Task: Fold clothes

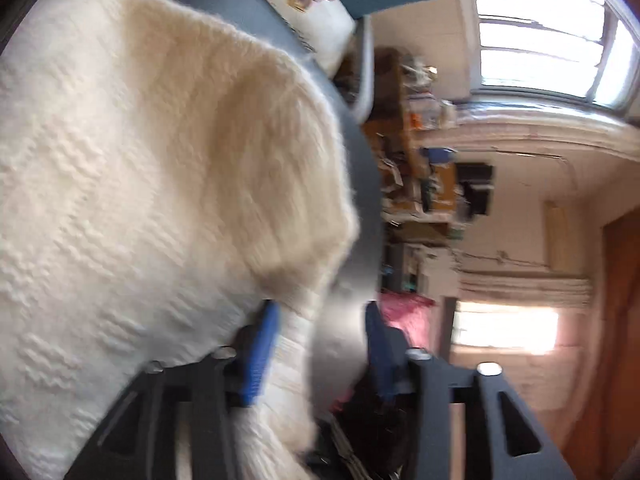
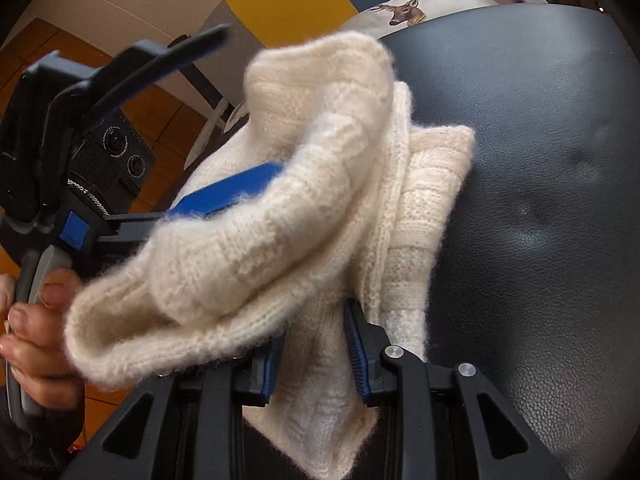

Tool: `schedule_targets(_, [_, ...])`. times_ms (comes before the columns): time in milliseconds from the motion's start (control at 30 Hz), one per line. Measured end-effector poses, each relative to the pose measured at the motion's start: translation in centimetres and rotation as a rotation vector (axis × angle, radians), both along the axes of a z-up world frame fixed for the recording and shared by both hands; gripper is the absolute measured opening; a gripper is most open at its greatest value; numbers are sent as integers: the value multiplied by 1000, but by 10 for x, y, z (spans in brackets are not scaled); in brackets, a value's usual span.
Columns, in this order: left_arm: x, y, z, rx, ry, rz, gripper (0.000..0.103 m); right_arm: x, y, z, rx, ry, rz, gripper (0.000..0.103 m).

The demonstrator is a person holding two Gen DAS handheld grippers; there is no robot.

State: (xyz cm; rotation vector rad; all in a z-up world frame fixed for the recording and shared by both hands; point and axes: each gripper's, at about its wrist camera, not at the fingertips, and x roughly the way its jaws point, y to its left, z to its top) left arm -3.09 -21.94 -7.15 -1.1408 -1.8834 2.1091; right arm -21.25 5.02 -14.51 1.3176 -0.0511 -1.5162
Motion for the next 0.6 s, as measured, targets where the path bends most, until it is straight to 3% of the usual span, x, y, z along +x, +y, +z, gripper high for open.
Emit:
schedule_targets(100, [13,-9,17,3,30,-14,59,6,14,10,10,39,-23,29])
schedule_targets(200, [35,-24,45,-106,64,-47,59,13,36,27,23,100,-49,31])
schedule_targets(333, [79,-42,82,-387,88,-91,60,20,66,65,-52,148,-31,38])
schedule_targets(400, [106,-50,86,-507,87,-98,65,26,62,86,-103,153,40,49])
schedule_targets(433, [119,-53,84,-559,82,-108,65,37,54,93,-117,163,84,54])
schedule_targets(500, [142,-55,76,-653,75,-125,65,51,15,98,-120,177,168,56])
schedule_targets(600, [171,-43,59,-792,85,-183,65,62,-10,105,-31,218,258,57])
